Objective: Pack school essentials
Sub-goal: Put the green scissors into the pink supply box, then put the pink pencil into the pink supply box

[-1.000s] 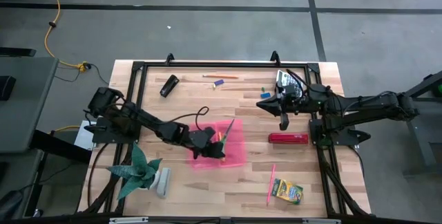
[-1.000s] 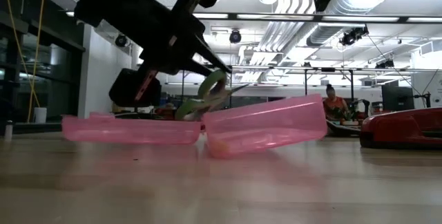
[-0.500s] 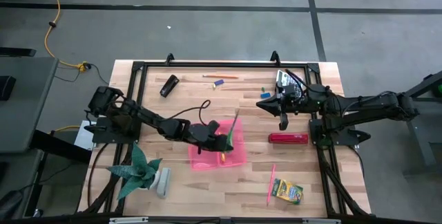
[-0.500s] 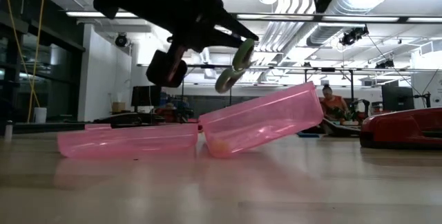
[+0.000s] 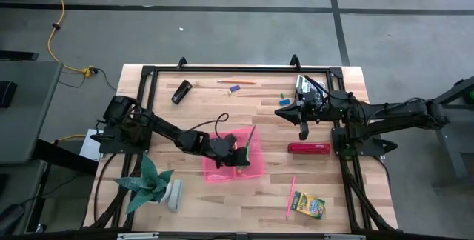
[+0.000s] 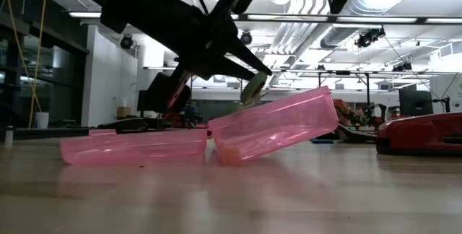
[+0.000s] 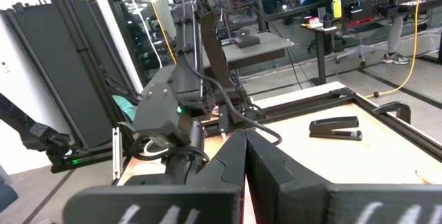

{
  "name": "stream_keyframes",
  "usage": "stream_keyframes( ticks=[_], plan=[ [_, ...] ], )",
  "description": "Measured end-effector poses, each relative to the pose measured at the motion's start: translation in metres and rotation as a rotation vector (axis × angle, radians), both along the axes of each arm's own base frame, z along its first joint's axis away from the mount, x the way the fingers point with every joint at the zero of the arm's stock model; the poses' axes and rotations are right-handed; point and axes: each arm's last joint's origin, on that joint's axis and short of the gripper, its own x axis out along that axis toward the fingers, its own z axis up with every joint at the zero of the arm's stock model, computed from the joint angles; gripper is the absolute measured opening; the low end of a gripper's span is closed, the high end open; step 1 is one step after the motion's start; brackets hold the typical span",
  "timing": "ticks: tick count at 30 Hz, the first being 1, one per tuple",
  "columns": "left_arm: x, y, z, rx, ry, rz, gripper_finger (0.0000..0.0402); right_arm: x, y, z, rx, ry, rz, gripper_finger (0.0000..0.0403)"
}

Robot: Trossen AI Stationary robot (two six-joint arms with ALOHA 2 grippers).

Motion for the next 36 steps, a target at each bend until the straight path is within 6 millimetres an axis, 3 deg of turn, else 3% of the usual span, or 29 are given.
stream_keyframes(
  ticks=[7, 16, 22, 28, 32, 36],
  plan=[
    [0.000, -0.001, 0.000, -0.005, 0.006, -0.011, 0.0022, 0.000, 0.000, 0.000, 0.000, 0.002, 0.000, 0.0000],
    [-0.001, -0.002, -0.002, 0.000, 0.024, -0.064, 0.0089, 0.000, 0.000, 0.000, 0.000, 0.002, 0.000, 0.0000],
    [-0.001, 0.016, 0.005, 0.038, -0.007, -0.097, 0.0132, 0.000, 0.000, 0.000, 0.000, 0.002, 0.000, 0.0000],
    [-0.006, 0.050, 0.044, 0.166, -0.165, -0.146, 0.0153, 0.000, 0.000, 0.000, 0.000, -0.001, 0.000, 0.0000],
    [-0.024, 0.078, 0.092, 0.363, -0.313, -0.122, 0.0153, 0.000, 0.000, 0.002, 0.000, -0.017, 0.000, 0.0000],
    [-0.060, 0.102, 0.145, 0.672, -0.417, -0.056, 0.0150, 0.000, 0.000, 0.004, 0.017, -0.044, 0.000, 0.0000]
  ],
)
